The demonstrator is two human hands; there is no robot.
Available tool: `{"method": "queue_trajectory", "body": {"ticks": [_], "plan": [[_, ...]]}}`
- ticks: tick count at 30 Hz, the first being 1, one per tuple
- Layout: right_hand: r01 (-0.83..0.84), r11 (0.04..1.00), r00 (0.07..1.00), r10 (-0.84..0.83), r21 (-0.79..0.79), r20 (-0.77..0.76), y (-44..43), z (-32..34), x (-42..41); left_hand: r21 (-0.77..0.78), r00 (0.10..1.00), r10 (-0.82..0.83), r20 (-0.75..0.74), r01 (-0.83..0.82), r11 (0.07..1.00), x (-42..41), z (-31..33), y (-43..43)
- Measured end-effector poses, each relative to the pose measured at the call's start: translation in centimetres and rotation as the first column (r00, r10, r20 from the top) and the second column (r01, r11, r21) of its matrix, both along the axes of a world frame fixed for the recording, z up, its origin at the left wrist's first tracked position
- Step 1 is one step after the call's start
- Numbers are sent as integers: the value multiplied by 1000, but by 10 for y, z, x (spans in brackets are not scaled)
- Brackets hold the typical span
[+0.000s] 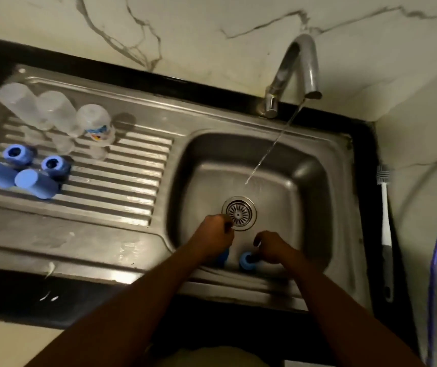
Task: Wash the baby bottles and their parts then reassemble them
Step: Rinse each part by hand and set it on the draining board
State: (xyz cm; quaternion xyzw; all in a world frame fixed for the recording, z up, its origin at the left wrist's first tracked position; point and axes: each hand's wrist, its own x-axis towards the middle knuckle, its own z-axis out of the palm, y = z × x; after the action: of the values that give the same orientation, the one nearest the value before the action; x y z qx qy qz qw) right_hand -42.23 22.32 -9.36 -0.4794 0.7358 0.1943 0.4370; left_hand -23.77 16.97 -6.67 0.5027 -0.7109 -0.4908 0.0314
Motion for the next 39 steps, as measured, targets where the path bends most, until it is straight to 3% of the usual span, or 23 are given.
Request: {"method": "queue_trajectory", "body": {"ticks": [5,10,12,13,14,16,17,18,19,27,32,36,39], "plan": [[-45,998,997,47,-33,57,18,-42,2,50,995,5,98,-9,999,-24,-6,17],[-114,990,987,123,-87,100,5,-53,3,-16,984,120,128,-119,993,-28,-8,21],[5,991,990,14,-131,142,-5,-49,-3,-45,977,170,129,-165,985,-28,-7,22],[170,969,970,-132,-179,206,-12,-45,-7,-62,974,193,118,-187,980,-29,-8,22],[381,896,901,-303,-230,312,-21,-39,-12,-72,972,211,108,-204,976,-30,-9,20],[765,618,583,-543,-183,605,-45,-22,-23,-87,968,240,79,-233,969,-34,-8,12],[864,495,396,-562,-89,726,-59,-14,-30,-99,966,253,58,-247,964,-39,-7,6],[906,422,271,-535,-24,800,-73,-6,-35,-111,963,268,39,-262,959,-43,-6,-1],[915,402,231,-493,-15,839,-85,0,-41,-119,958,287,17,-283,952,-49,-6,-8],[784,562,472,-266,-263,840,-120,16,-54,-135,855,451,-256,-493,859,-99,16,-61],[717,585,589,-217,-379,779,-115,22,-61,-87,864,338,-374,-395,914,-115,15,-84],[642,526,705,-118,-559,699,-113,27,-73,136,762,442,-474,-432,891,-123,7,-97],[643,498,710,-104,-581,696,-113,29,-74,307,658,560,-503,-470,828,-128,16,-100]]}}
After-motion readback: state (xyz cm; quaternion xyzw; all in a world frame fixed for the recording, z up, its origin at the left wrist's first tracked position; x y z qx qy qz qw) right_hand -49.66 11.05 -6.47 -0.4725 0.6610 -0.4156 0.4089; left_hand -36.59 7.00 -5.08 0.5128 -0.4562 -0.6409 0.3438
